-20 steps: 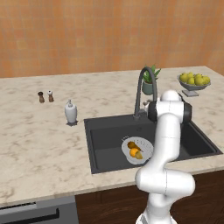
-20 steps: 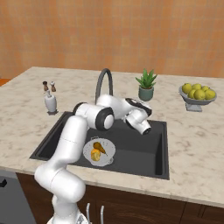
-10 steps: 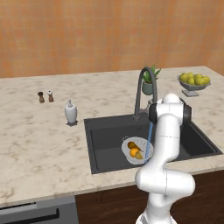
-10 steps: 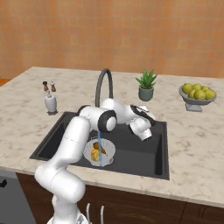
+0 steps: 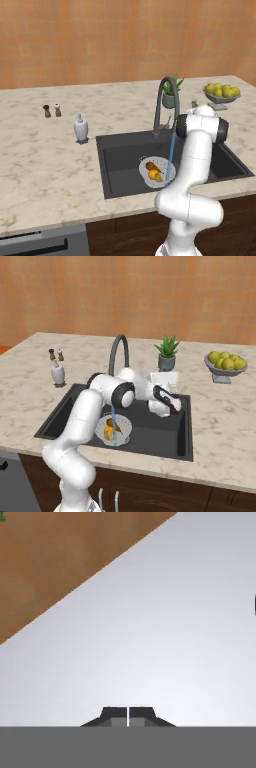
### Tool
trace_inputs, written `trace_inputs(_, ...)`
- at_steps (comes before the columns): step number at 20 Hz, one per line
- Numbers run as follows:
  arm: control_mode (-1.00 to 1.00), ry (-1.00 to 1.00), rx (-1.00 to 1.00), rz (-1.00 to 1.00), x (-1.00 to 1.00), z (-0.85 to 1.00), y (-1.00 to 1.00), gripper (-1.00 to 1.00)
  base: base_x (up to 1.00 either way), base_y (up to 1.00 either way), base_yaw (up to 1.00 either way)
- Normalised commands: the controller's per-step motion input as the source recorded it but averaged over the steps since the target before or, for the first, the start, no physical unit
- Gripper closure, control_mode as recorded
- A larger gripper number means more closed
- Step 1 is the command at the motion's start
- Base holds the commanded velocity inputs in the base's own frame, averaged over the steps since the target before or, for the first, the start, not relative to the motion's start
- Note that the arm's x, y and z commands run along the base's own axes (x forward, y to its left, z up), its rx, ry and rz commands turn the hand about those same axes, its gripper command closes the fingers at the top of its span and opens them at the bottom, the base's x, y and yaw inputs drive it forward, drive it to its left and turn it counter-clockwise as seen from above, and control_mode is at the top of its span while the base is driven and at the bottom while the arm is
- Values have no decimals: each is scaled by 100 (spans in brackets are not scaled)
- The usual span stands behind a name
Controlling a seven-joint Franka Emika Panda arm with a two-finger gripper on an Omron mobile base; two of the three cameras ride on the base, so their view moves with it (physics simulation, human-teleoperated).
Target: Put the colander in the sink, put the pear, orange, kiwi in the colander, and turn on the sink faucet and pour water over the colander.
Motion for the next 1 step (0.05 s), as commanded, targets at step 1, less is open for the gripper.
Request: trace_inputs(1,-100,-77,32,0,-100,29,-36,100,0,0,0)
